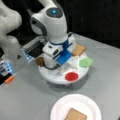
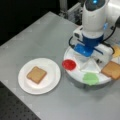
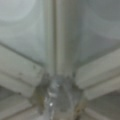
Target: Ingredient selection for cheeseburger or sandwich
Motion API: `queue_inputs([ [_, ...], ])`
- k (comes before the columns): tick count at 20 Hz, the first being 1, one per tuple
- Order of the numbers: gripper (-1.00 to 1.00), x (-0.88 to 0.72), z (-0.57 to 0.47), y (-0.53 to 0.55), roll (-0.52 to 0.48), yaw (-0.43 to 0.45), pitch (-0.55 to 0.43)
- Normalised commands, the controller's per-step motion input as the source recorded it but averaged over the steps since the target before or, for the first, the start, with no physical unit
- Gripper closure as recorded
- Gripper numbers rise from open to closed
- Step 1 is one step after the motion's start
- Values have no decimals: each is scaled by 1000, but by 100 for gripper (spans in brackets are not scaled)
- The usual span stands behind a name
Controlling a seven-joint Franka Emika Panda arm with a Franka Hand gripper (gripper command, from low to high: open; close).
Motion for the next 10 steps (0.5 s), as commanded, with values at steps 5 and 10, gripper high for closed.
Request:
queue_inputs([
  [5, -100, -84, -159, 35, -173, 101, -139],
  [10, -100, -114, -188, 2, -176, 114, -131],
])
